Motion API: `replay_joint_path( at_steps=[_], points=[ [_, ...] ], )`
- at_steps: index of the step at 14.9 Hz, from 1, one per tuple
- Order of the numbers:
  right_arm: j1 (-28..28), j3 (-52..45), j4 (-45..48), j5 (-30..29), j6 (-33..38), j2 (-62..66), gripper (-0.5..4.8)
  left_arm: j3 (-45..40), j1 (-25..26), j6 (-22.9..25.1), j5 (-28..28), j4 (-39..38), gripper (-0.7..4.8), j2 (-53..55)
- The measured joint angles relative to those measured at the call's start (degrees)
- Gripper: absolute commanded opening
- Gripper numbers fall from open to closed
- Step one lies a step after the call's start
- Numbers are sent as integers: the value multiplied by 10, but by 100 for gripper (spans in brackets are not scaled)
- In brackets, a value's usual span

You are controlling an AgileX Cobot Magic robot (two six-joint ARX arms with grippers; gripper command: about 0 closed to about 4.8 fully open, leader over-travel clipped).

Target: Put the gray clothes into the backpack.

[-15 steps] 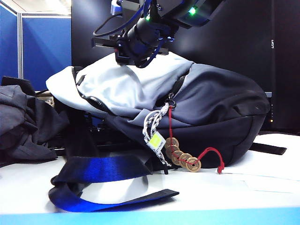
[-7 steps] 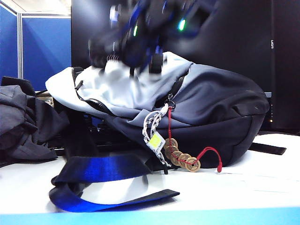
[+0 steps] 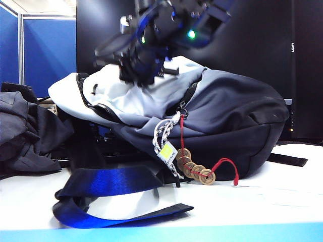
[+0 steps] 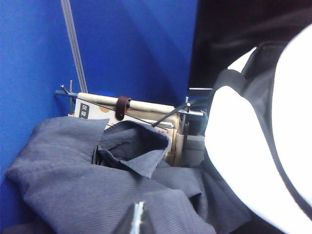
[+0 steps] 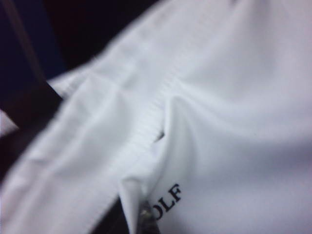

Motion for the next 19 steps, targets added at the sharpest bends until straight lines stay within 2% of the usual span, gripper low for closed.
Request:
replay_joint_path(
  at_steps=[4,7,8,9,11,12,13,15,16,18,19],
  points=[
    [-46,4,-33,-150,110,-99,-7,-1,0,26,-7,0,-1,21],
    [-123,4,-89,-311,178,-179,-7,-3,0,15,-7,-13,-1,65],
    [-151,4,-122,-360,185,-205,-7,-3,0,-1,-15,-23,19,81],
    [-175,4,-156,-396,187,-230,-7,-3,0,-15,-24,-32,96,97],
    [-214,4,-204,-466,189,-261,-7,-3,0,-23,-26,-33,360,143],
    [-227,4,-223,-507,189,-269,-7,-4,0,-24,-25,-38,446,164],
    [-234,4,-238,-538,189,-273,-7,-4,0,-27,-25,-38,479,175],
    [-238,4,-266,-607,189,-277,-7,-3,0,-46,-36,-24,479,207],
    [-237,4,-271,-622,189,-277,-7,-3,0,-49,-49,-17,479,217],
    [-236,4,-278,-639,189,-281,-7,-3,0,-49,-61,49,479,279],
    [-236,4,-282,-640,189,-284,-7,-3,-1,-50,-60,80,379,311]
  ],
)
